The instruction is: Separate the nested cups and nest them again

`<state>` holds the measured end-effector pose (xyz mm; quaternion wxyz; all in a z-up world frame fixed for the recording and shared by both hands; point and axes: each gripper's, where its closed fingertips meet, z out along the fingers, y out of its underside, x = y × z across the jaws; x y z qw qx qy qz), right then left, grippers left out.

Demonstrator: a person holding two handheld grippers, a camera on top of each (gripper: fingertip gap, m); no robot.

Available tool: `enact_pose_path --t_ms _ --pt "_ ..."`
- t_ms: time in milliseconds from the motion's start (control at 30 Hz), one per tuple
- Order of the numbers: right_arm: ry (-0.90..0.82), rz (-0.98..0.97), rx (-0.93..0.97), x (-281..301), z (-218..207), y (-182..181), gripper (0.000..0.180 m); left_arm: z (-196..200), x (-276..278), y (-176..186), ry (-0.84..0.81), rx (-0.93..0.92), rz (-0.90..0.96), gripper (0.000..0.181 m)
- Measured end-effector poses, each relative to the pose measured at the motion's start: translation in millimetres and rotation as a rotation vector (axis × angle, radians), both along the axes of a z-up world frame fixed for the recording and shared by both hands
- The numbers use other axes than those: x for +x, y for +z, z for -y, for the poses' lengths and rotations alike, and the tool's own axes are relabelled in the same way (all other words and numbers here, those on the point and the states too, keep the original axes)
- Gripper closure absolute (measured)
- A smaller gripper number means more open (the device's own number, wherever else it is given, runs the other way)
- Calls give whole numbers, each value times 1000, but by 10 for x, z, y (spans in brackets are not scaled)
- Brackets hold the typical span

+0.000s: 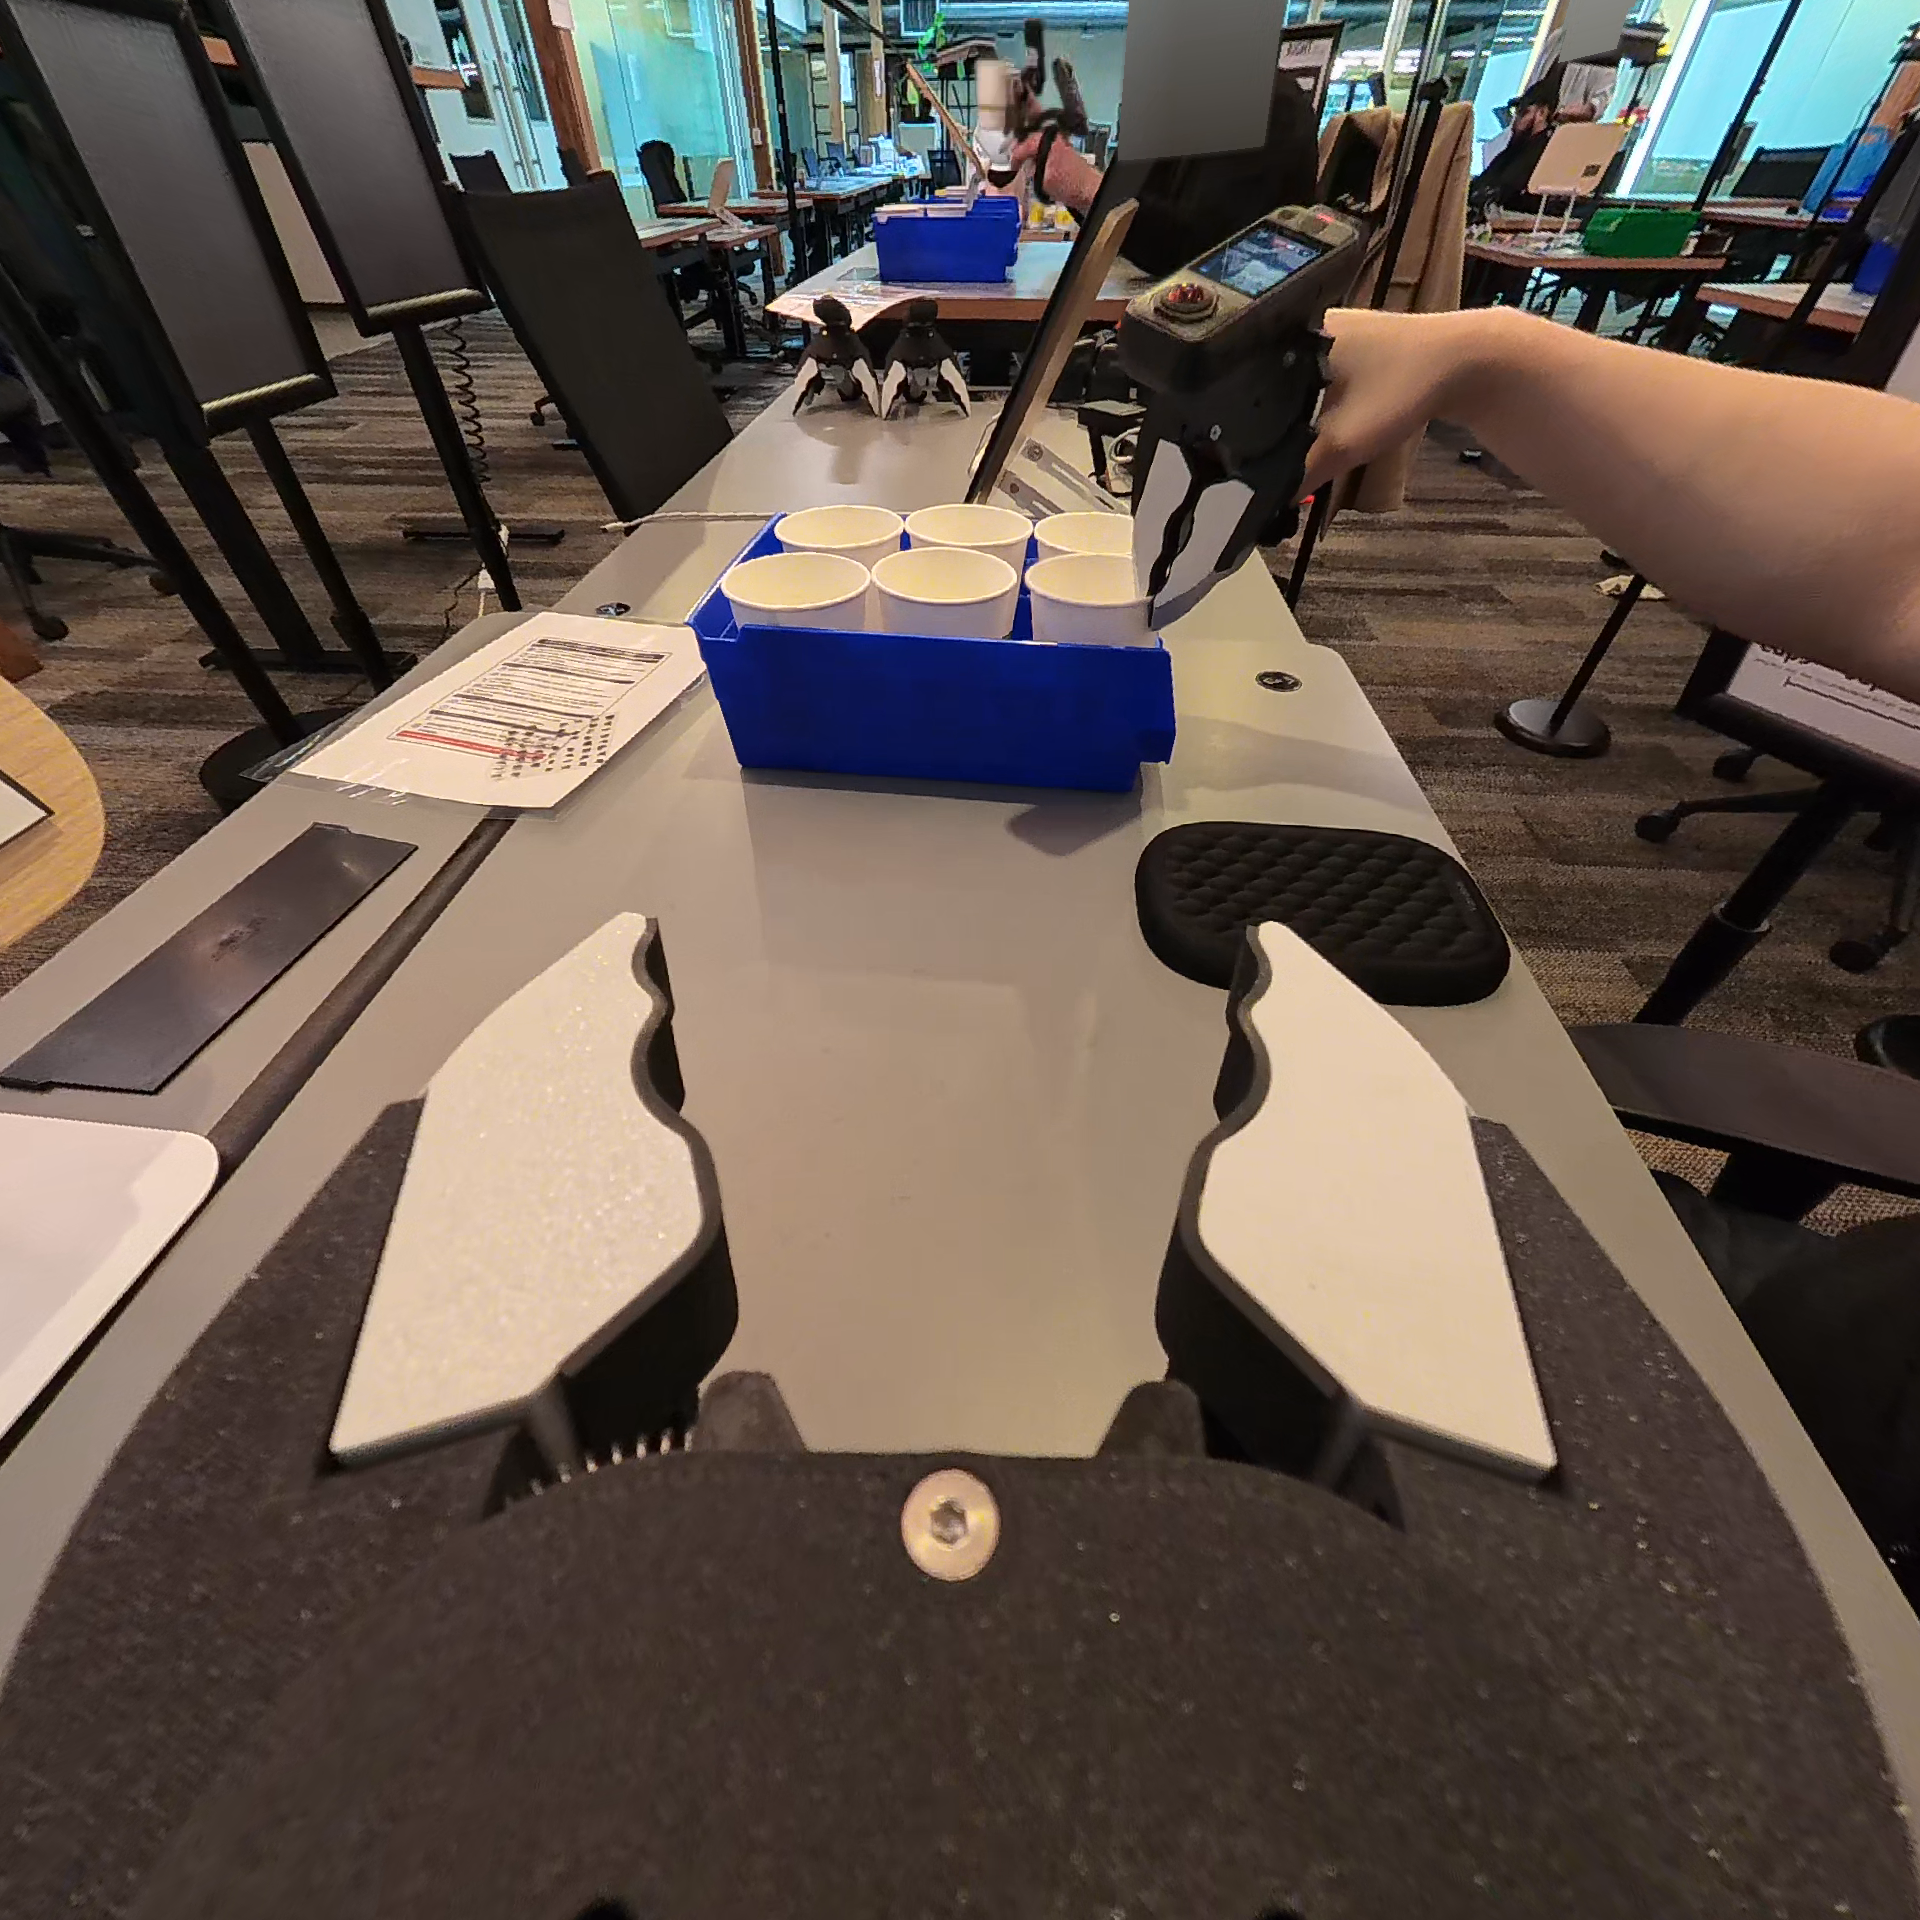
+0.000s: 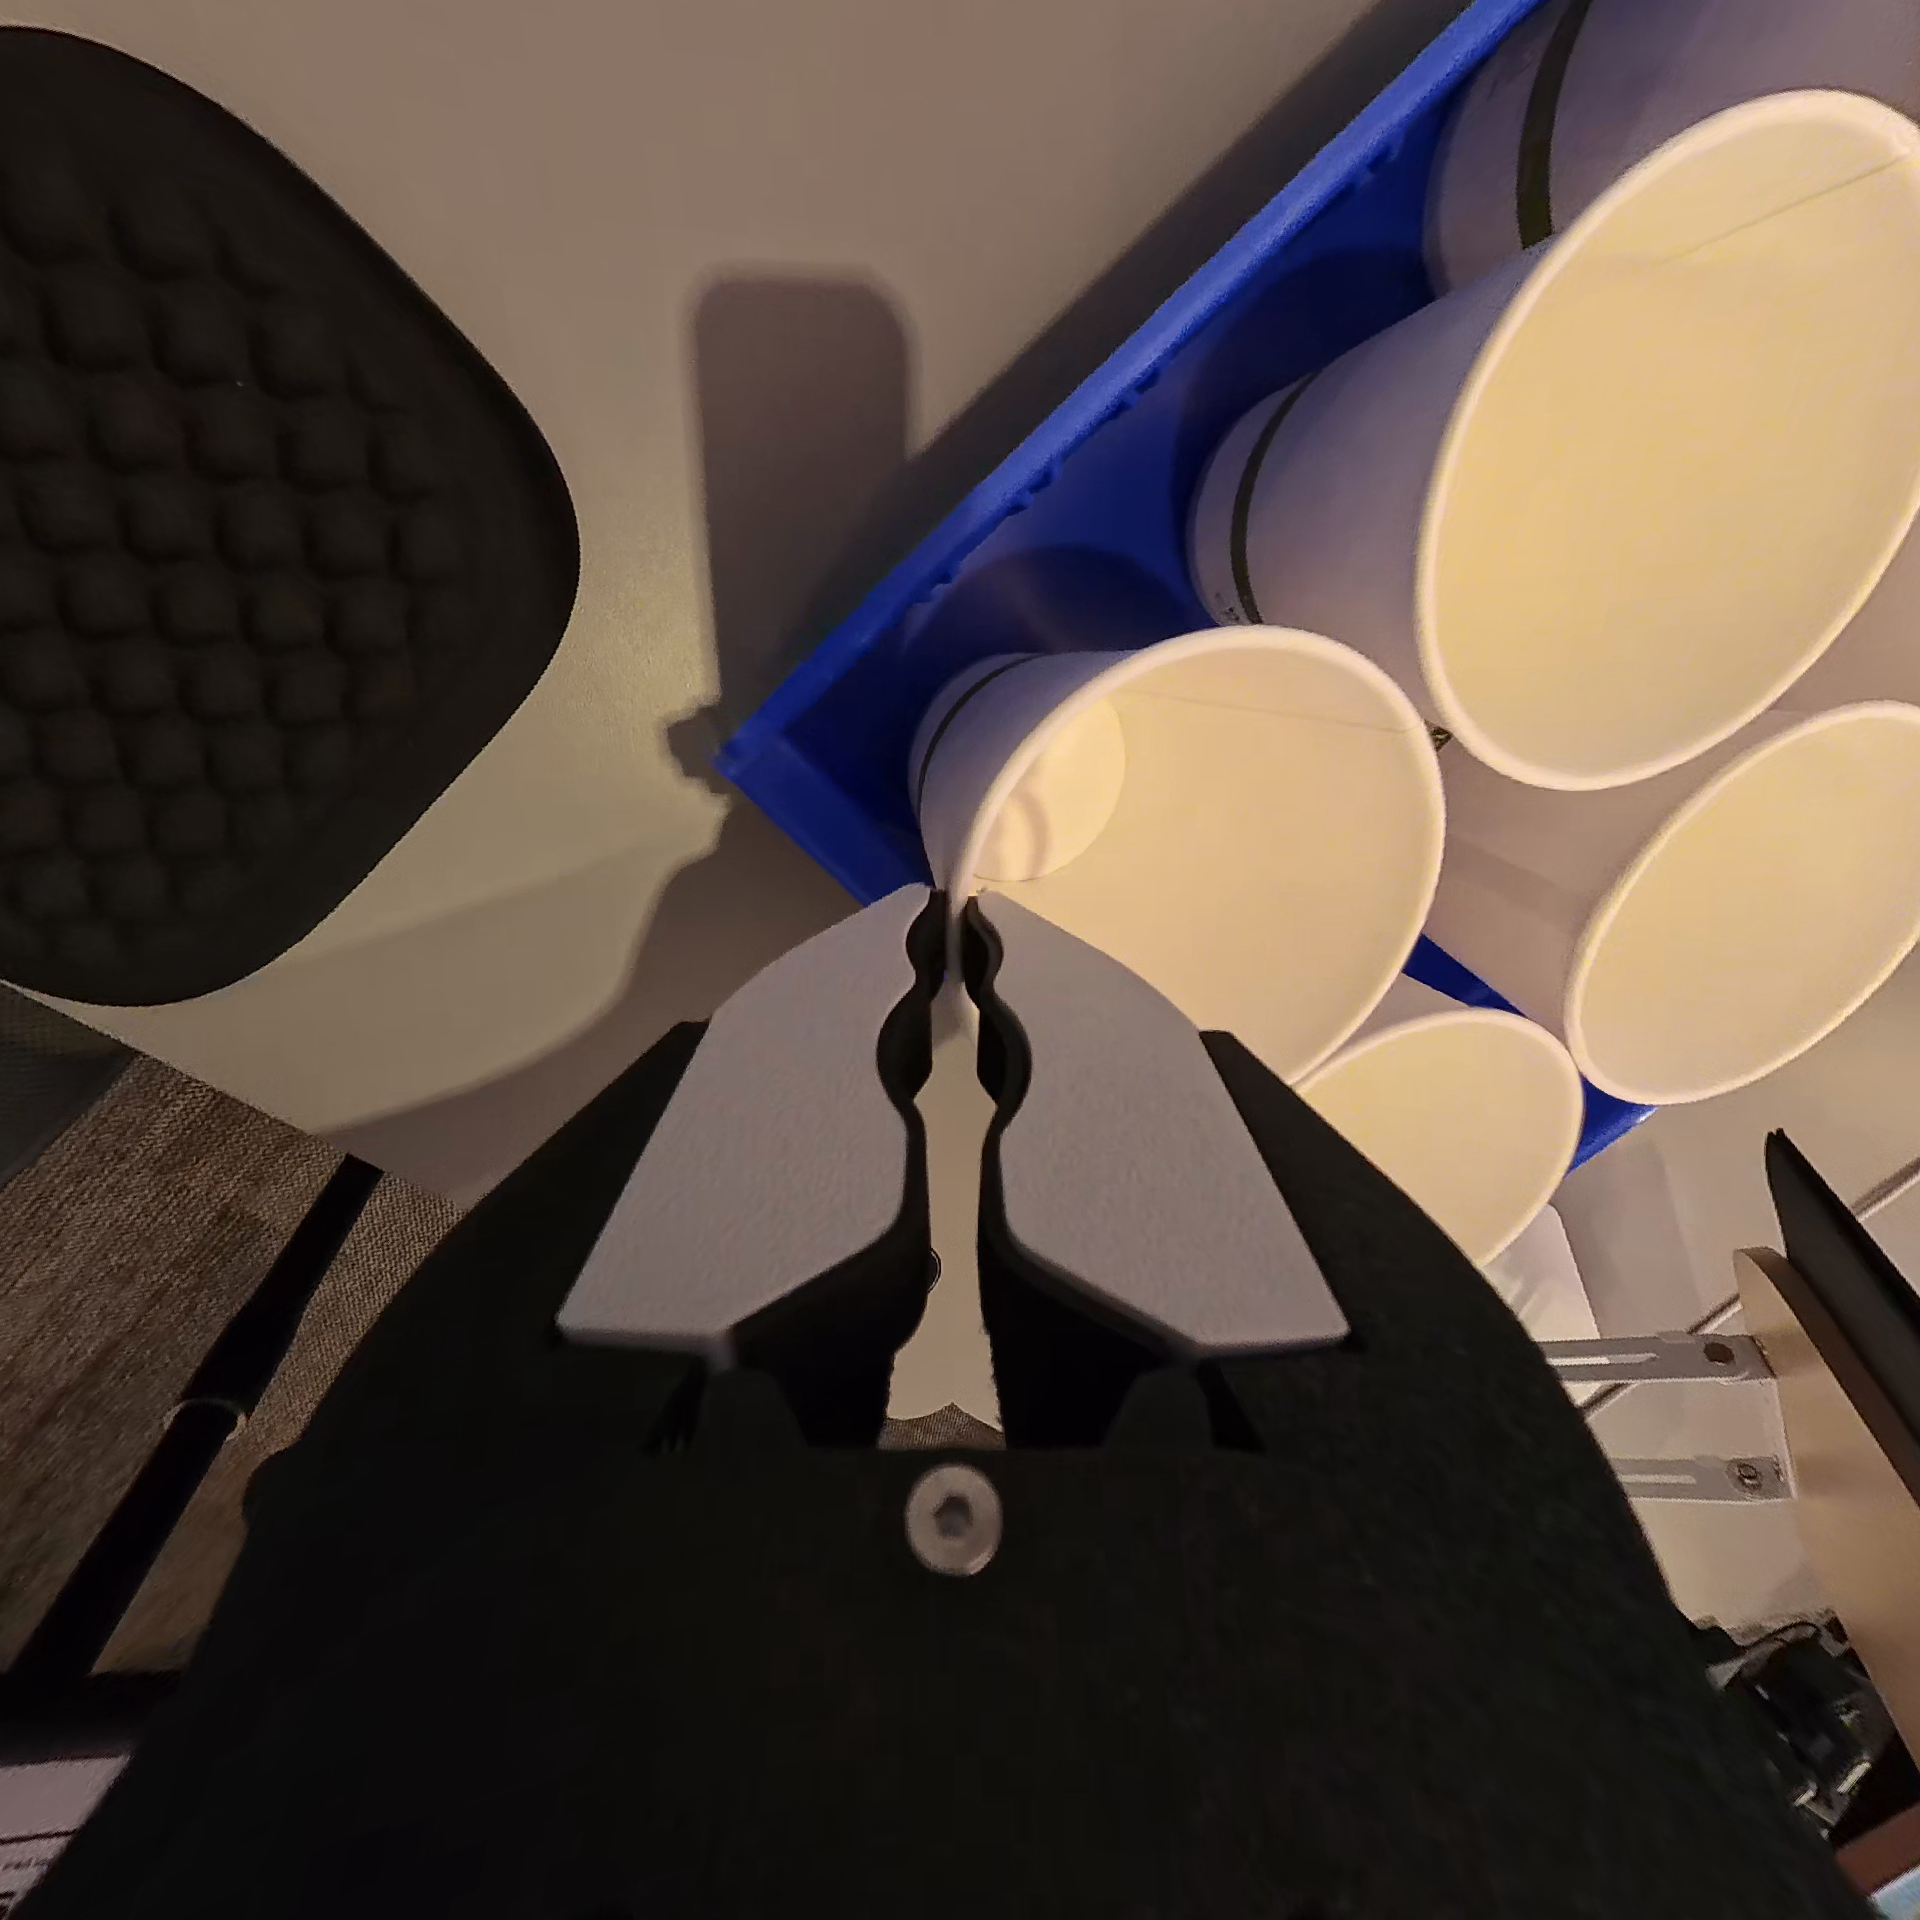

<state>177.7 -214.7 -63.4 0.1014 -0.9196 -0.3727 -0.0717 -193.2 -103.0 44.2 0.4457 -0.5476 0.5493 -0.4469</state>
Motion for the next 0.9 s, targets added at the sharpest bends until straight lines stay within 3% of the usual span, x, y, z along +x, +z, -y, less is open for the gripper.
enact_pose_path --t_ms 200,333,400,500,567,633,733,900 --pt "-10 0 2 6 -28 -40 177 7 -8 9 0 -2 2 79" --pt "-32 -68 22 -52 11 28 157 5 -24 31 4 -4 11 79" --pt "-28 -140 135 -101 16 291 157 13 -25 36 3 -4 13 79" --pt "-33 -269 475 0 -66 1057 155 25 -3 24 0 -2 9 79" --pt "-142 -381 731 313 -142 1585 157 50 29 16 -10 -12 11 80" --pt "-291 -419 847 796 -200 1748 159 77 63 6 -16 -18 11 80" --pt "-551 -389 623 1450 -223 1274 162 121 99 -33 -20 -5 -9 80" --pt "-661 -411 354 1808 -260 505 161 177 110 -11 -21 -6 -12 80"
